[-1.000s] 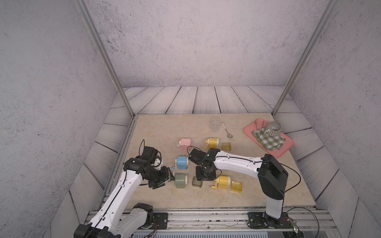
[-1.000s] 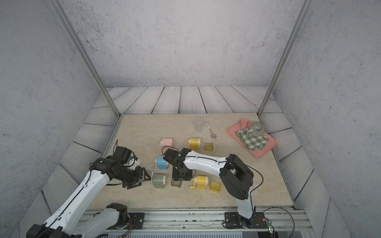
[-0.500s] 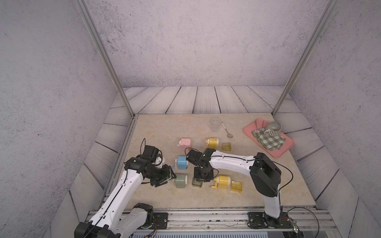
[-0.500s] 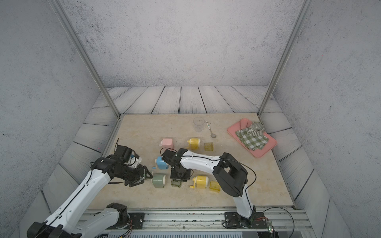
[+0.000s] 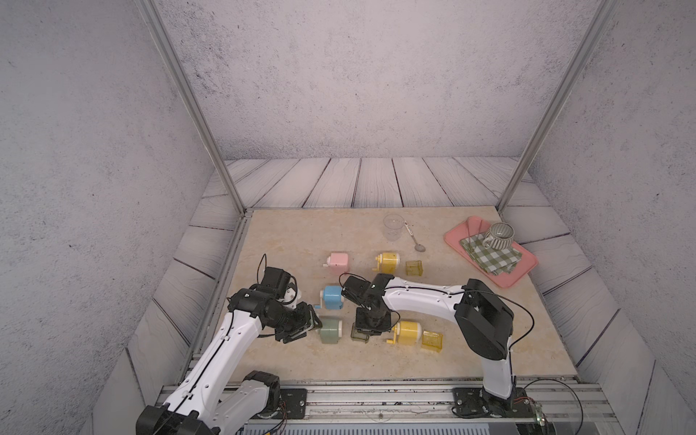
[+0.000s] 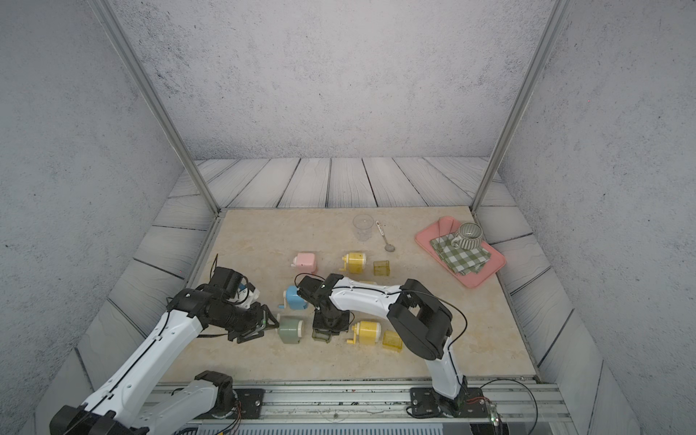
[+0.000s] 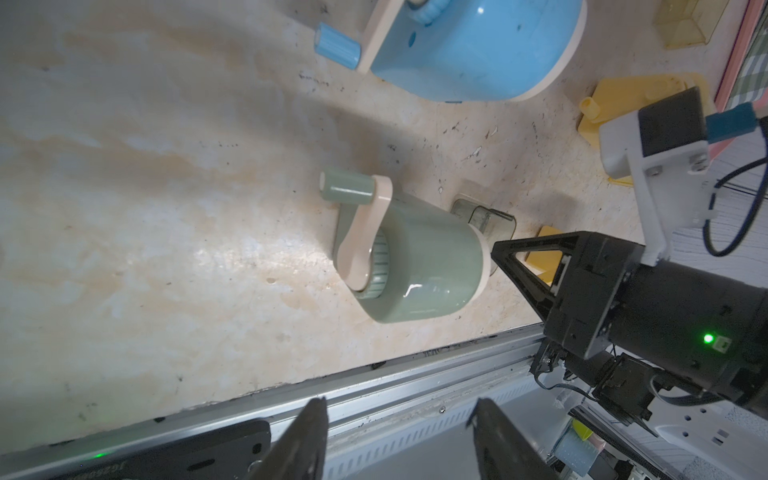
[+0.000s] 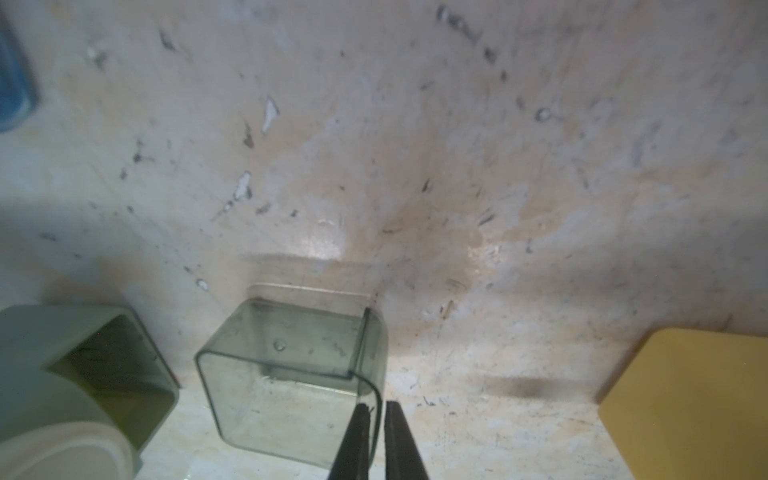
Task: Put the tray back into the pencil sharpener
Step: Pick up the container from the center of the board.
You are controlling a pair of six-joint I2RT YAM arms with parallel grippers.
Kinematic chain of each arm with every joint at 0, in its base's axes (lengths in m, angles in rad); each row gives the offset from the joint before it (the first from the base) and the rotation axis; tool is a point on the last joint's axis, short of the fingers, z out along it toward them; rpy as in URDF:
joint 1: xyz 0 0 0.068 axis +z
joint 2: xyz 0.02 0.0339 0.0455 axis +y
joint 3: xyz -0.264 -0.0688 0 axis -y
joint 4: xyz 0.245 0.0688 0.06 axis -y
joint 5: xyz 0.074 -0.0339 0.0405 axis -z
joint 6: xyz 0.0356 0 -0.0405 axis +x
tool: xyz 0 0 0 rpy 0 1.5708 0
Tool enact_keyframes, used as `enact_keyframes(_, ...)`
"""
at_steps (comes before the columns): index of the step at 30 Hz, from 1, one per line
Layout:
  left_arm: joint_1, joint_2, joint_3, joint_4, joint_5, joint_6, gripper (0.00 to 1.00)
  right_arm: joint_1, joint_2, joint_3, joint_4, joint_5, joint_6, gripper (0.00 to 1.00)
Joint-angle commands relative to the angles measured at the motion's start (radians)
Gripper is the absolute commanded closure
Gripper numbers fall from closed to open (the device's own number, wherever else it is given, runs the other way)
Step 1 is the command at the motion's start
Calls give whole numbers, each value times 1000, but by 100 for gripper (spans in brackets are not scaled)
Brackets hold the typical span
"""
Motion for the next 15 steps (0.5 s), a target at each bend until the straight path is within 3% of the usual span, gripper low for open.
enact_keyframes(1, -8, -10, -14, 6, 6, 5, 40, 5, 13, 37, -67, 44, -17, 90)
enact_keyframes(15, -8, 55, -15, 79, 7, -9, 33, 24, 83, 171, -203, 69, -71, 94)
